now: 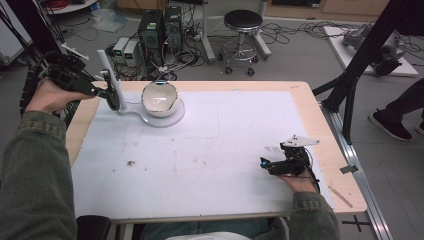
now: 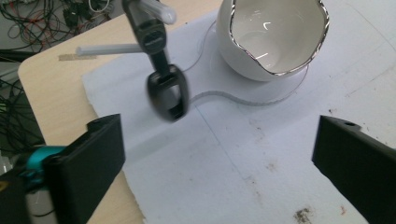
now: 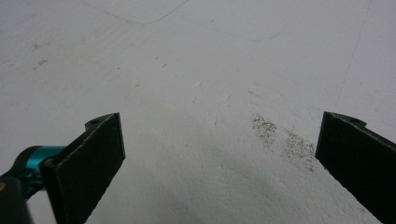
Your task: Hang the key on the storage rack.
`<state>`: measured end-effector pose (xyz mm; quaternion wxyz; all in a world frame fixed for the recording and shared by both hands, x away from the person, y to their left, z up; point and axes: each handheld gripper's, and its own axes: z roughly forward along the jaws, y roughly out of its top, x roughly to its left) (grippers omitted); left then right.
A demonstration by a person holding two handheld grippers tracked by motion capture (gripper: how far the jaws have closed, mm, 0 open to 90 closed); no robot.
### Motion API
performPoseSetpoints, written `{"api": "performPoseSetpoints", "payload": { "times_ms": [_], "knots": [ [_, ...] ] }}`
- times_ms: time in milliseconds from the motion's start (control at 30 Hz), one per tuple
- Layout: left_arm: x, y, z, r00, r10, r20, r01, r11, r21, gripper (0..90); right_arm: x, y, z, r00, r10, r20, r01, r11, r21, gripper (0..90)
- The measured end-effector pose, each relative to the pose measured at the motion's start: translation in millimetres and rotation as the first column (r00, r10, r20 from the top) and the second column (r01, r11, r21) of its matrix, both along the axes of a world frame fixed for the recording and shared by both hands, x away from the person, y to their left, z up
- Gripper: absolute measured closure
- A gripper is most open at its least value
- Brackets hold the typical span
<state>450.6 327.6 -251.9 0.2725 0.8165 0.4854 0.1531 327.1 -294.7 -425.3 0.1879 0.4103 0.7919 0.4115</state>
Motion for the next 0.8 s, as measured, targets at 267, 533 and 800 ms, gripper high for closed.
{"api": "performPoseSetpoints", "payload": {
  "times_ms": [267, 533, 800],
  "knots": [
    [-7.9, -11.1, -9.3, 0.9998, -0.004, 0.018, 0.004, 0.9998, -0.020, 1.7, 0.7, 2.5, 1.1, 1.0000, 0.008, 0.006, -0.008, 1.000, 0.001, 0.4],
    [-21.5, -19.1, -17.8, 0.9995, -0.013, 0.029, 0.013, 0.9997, -0.023, 1.7, 2.2, 5.4, 1.3, 0.9998, 0.019, 0.010, -0.019, 1.000, -0.008, 0.3],
    [-32.8, -24.6, -28.7, 0.9984, -0.040, 0.039, 0.042, 0.9975, -0.057, 1.7, 3.7, 7.7, 0.2, 0.9997, 0.025, 0.001, -0.025, 1.000, -0.016, 0.3]
  ]
}}
